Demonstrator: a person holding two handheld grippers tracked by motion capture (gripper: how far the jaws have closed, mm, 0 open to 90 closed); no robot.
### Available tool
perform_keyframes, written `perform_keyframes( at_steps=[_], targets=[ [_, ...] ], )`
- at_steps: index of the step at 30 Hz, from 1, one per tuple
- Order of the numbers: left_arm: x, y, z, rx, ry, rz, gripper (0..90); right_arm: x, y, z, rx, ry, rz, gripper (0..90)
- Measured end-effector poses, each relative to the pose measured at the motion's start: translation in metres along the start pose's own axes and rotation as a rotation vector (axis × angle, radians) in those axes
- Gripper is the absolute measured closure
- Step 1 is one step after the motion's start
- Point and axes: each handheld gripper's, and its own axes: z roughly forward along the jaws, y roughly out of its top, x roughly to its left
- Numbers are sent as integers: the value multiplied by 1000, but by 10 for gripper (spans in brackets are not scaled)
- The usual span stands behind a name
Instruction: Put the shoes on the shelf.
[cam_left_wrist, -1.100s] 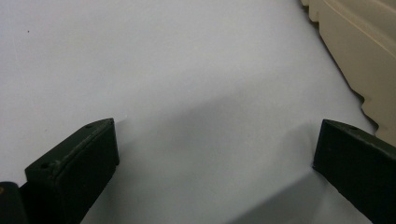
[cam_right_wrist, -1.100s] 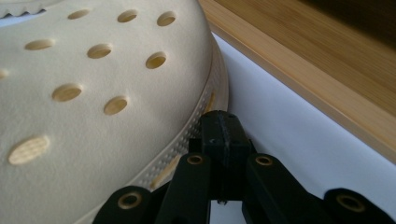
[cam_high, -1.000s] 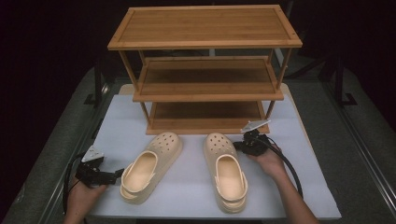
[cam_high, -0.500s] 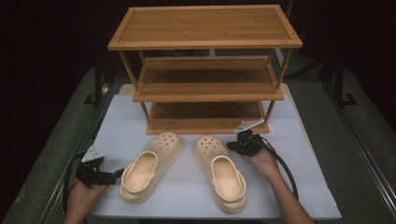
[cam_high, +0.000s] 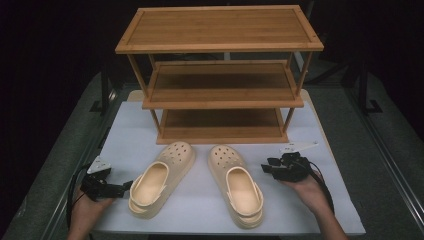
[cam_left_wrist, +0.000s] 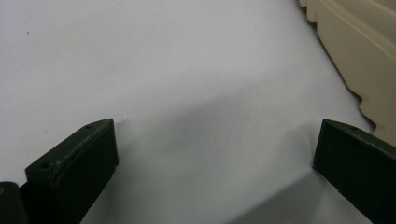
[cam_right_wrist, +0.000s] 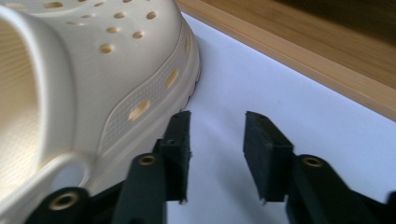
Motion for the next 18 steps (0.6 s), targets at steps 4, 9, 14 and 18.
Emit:
perform_keyframes(
  at_steps=[4,9,14,18],
  targets=[
    [2,2,-7,-4,-28,-6,0,5,-5,-13,-29,-3,12,496],
    [1,12,-29,-70,-79,-19,0,12,-9,-23,-40,-1,19,477],
    [-9,28,-51,-124,-124,4,30,25,-12,-28,-42,11,-1,465],
    [-19,43,-58,-137,-161,39,41,32,-15,-28,-42,27,-1,465]
  ],
)
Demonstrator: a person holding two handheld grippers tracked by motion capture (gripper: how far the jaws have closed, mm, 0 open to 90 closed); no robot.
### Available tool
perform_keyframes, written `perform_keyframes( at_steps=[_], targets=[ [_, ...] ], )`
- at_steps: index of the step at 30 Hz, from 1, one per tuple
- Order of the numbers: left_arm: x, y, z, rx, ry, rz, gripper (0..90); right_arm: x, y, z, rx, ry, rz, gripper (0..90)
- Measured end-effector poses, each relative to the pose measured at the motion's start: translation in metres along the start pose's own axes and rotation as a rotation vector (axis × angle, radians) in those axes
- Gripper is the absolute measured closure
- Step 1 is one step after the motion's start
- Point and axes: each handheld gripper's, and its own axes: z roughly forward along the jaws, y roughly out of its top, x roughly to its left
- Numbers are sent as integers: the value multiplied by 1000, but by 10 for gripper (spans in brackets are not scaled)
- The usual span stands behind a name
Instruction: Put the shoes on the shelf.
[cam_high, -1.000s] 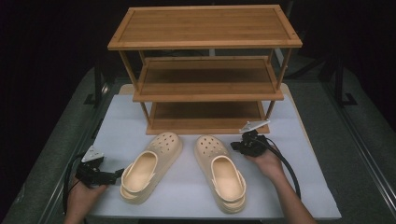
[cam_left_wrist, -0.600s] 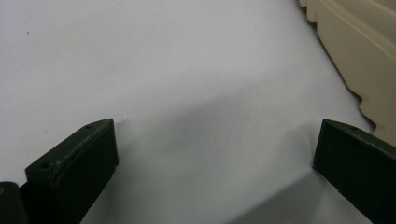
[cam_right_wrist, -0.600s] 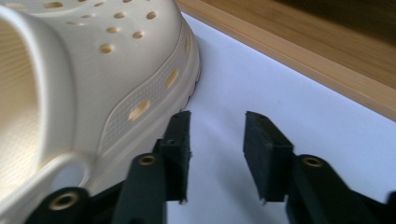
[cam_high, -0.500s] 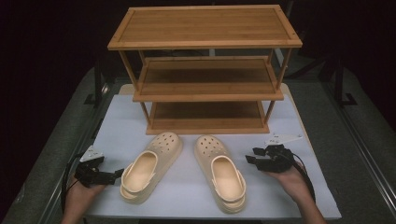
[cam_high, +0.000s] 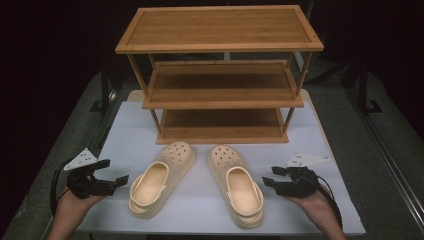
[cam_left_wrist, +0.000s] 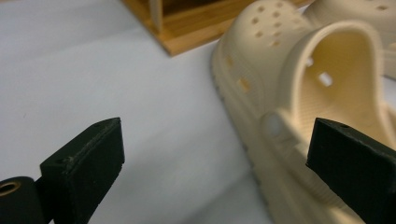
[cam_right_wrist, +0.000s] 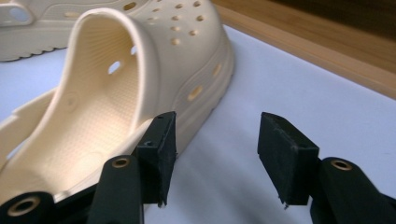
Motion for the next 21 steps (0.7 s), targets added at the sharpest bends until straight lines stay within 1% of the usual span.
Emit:
perform_keyframes(
  at_steps=[3,5,7,11,13,15,17,18,19,20,21],
  targets=[
    [-7,8,2,2,-36,23,55,5,1,0,-7,17,-5,467],
    [-11,11,5,1,-55,41,98,8,5,2,-17,36,-7,468],
    [-16,14,11,3,-63,49,139,11,7,4,-17,41,-14,468],
    [-23,18,24,22,-85,70,142,17,14,11,-15,65,-32,475],
    [-25,21,29,27,-96,86,160,19,16,14,-13,73,-36,476],
    [-26,24,35,24,-101,99,256,20,20,19,-11,81,-42,483],
    [-26,27,42,28,-114,113,315,20,23,23,-5,82,-49,491],
    [-27,29,46,35,-130,124,351,20,24,25,-4,83,-50,494],
    [-27,30,48,37,-134,130,391,20,26,27,-2,84,-53,500],
    [-27,31,52,41,-136,132,402,20,27,29,-3,87,-53,504],
    [-28,31,55,50,-141,141,432,20,28,30,0,87,-56,508]
  ],
)
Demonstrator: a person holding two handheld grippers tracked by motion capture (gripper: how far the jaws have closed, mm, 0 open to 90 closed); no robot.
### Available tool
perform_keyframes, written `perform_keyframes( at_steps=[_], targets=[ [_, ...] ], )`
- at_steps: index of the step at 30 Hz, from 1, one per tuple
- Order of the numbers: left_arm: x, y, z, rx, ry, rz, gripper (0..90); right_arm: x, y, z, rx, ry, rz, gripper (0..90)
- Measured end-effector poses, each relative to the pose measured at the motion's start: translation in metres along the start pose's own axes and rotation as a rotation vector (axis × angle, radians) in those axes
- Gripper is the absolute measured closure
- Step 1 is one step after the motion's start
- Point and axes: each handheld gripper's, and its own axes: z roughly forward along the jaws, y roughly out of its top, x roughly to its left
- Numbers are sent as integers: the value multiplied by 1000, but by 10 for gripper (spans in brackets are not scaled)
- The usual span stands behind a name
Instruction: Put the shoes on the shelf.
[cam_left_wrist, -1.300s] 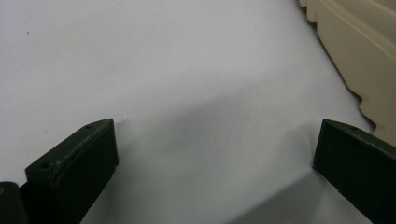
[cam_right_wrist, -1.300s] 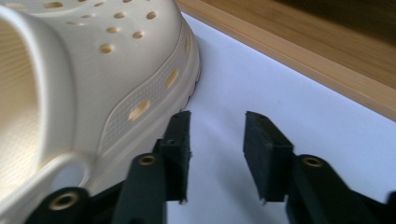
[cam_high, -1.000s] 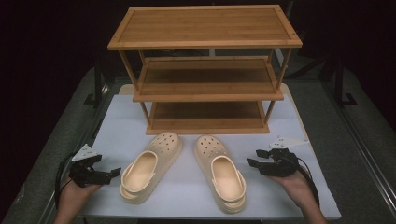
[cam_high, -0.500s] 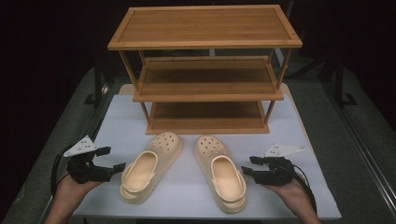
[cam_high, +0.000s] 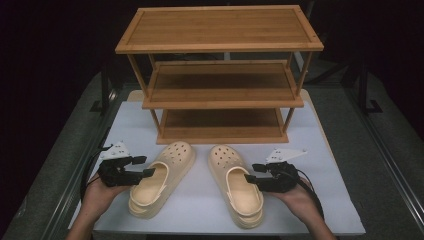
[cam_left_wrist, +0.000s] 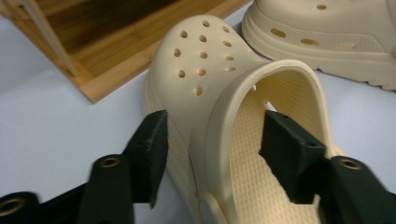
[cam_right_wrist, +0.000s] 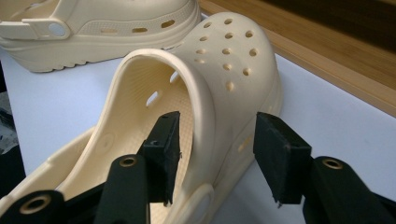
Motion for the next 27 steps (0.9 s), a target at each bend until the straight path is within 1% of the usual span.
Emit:
perform_keyframes(
  at_steps=[5,6,7,9,10,11,13,16,20,24,27],
  targets=[
    [0,2,12,16,-7,16,543,1,6,7,-1,9,-7,545],
    [0,3,13,19,-1,25,565,1,7,9,2,10,-11,564],
    [0,3,14,21,20,34,580,1,8,10,3,9,-13,587],
    [0,4,14,20,31,37,639,0,10,12,4,9,-18,629],
    [0,4,14,19,35,35,647,0,10,13,4,16,-21,652],
    [-1,4,14,23,43,41,655,0,10,14,3,15,-25,660],
    [-3,4,13,21,72,54,694,2,10,13,-3,5,-36,692],
    [-6,5,12,26,104,61,744,3,10,11,-6,4,-46,728],
    [-11,9,12,48,140,83,776,5,11,10,-10,-12,-66,765],
    [-15,12,14,50,161,77,787,6,11,8,-25,-42,-82,804],
    [-16,14,14,48,177,69,798,4,11,4,-40,-70,-83,824]
  ],
)
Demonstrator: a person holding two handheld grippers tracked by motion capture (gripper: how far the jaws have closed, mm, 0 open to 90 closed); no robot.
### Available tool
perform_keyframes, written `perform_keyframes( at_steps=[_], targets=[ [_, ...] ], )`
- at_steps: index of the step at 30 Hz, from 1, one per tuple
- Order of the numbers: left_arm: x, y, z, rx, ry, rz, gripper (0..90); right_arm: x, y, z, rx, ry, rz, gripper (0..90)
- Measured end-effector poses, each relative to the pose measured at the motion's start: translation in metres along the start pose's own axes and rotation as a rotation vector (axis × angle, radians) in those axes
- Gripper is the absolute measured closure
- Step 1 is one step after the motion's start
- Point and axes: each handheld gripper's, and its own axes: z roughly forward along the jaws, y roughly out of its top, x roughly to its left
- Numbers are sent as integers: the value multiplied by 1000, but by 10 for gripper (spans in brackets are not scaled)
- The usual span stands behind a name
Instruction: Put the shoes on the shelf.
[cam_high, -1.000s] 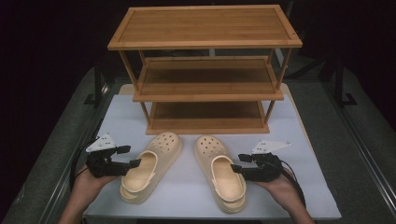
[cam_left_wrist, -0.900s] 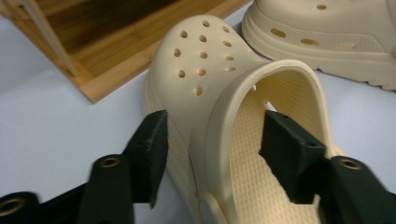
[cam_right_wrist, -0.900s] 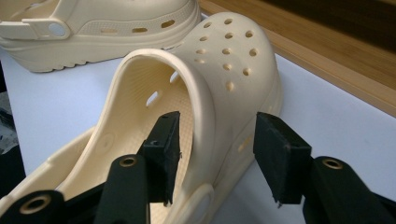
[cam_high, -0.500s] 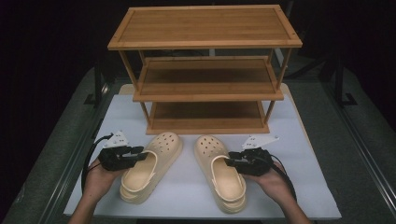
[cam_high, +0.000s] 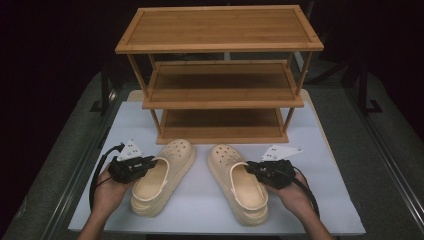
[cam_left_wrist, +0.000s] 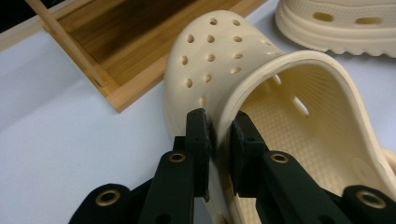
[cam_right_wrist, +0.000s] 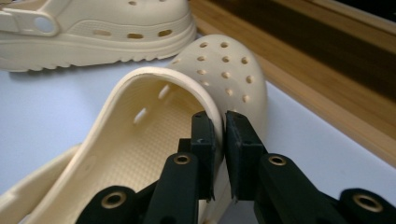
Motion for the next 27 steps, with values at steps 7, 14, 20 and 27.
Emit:
perform_keyframes(
  at_steps=[7,14,20,27],
  targets=[
    [-2,12,1,-33,-17,-42,833,-13,-1,-12,-34,-32,32,841],
    [-13,29,12,-49,2,-34,831,-26,2,-23,-52,-79,29,839],
    [-15,45,26,-57,18,-30,832,-41,13,-25,-59,-114,30,839],
    [-12,64,43,-70,62,-23,832,-60,27,-14,-59,-160,27,839]
  ],
)
